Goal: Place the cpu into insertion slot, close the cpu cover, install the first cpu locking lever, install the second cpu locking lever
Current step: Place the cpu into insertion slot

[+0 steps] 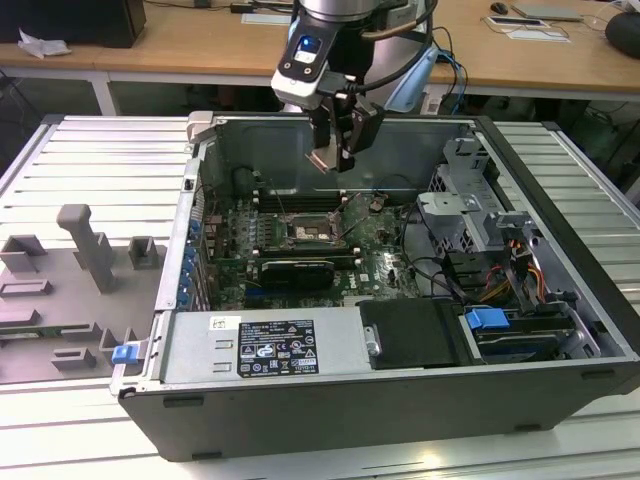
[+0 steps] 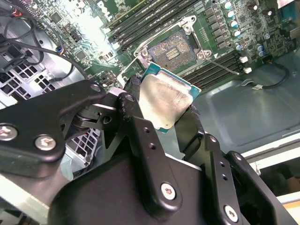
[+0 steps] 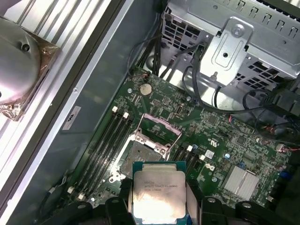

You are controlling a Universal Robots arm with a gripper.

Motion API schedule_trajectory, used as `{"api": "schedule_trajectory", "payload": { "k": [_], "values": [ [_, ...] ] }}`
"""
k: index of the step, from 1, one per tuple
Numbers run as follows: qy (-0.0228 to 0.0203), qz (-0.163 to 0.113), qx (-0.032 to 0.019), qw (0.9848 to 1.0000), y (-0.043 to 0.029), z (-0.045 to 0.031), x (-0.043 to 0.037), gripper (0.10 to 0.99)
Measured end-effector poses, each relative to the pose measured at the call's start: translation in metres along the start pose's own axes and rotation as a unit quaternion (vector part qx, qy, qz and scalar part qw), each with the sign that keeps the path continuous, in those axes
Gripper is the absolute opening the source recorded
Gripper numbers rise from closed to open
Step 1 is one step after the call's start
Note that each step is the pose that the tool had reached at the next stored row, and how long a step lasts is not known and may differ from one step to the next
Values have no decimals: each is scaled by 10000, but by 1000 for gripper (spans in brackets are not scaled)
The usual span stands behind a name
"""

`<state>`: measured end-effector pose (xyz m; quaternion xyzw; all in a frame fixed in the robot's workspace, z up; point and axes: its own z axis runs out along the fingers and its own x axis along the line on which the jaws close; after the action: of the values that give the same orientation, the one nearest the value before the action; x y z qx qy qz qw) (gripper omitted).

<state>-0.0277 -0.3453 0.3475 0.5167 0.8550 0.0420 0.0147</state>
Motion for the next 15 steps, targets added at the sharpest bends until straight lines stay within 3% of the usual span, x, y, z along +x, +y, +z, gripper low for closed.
{"api": "schedule_trajectory", "payload": {
  "k": [15],
  "values": [
    [-17, 202, -3, 9998, -4, 33, 0, 541]
  ]
}}
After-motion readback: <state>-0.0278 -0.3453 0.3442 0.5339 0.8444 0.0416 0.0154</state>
